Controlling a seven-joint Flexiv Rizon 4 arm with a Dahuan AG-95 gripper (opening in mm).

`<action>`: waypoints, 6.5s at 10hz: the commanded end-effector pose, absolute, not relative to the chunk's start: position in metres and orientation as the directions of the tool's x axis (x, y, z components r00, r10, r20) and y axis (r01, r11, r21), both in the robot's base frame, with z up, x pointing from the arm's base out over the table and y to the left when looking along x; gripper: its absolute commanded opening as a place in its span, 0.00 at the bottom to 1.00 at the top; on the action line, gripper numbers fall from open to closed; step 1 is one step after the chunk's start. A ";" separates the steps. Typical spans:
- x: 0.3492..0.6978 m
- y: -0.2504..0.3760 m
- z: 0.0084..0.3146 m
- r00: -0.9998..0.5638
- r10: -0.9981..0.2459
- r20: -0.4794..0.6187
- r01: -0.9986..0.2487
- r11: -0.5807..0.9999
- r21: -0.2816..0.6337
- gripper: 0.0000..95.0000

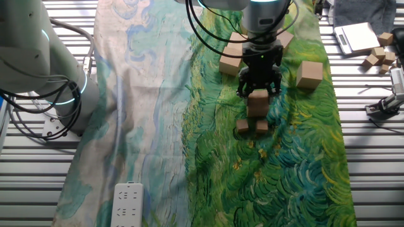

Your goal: Stack the blocks into a pyramid shape

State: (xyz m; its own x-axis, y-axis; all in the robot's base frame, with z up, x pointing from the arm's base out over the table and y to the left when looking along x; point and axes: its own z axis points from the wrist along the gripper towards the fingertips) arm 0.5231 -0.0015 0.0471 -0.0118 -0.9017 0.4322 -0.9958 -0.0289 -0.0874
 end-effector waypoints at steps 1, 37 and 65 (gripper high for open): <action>0.523 -0.001 0.046 -0.009 -0.902 0.431 -0.996 -0.031 -0.086 0.00; 0.516 0.053 0.089 -0.341 -0.934 0.107 -0.934 0.324 -0.152 0.40; 0.440 0.132 0.062 -0.369 -0.927 0.074 -0.928 0.361 -0.094 0.60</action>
